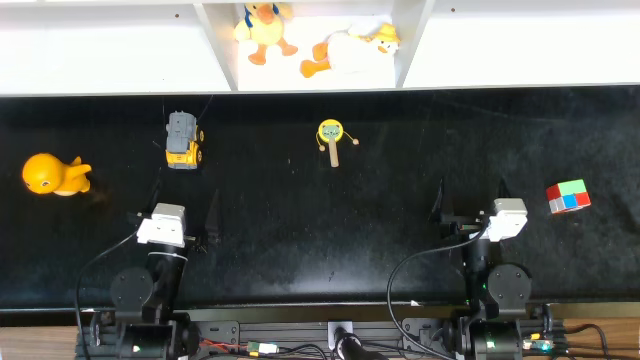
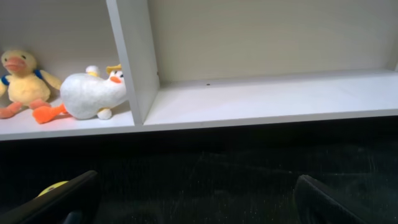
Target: Store Toys
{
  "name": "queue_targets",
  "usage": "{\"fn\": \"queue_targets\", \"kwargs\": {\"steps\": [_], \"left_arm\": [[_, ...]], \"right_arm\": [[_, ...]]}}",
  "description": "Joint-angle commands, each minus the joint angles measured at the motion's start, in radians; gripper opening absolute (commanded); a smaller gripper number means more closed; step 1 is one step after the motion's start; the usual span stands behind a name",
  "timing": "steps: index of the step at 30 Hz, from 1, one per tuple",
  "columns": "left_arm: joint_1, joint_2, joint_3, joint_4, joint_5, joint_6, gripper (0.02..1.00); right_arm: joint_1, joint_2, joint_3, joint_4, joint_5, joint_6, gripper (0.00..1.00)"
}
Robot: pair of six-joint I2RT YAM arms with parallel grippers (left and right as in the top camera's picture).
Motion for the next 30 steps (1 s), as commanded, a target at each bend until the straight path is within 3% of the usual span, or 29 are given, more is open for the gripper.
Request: {"fn": "queue_targets", "kwargs": {"steps": [1, 10, 18, 26, 30], "left_arm": [[-0.005, -0.011, -0.001, -0.005, 0.009, 0.016, 0.998], [0.001, -0.01, 0.018, -0.01, 0.022, -0.045, 0.998], [0.064, 0.088, 0.291, -0.394, 0.022, -0.075, 0.996], [0.209, 0.457, 0.596, -0.66, 0.161, 0.268, 0.993], [0.346, 0.669, 0.74, -0.743, 0.283, 0.475, 0.993]], "right_arm": [[-0.002, -0.008, -0.013, 0.003, 0.0, 0.005, 0.996], [-0.002, -0.008, -0.013, 0.003, 0.0, 0.005, 0.996], [-0.002, -0.008, -0.013, 0.003, 0.0, 0.005, 0.996], [-0.002, -0.008, -0.013, 0.003, 0.0, 0.005, 0.996], [-0.002, -0.008, -0.013, 0.003, 0.0, 0.005, 0.996]]}}
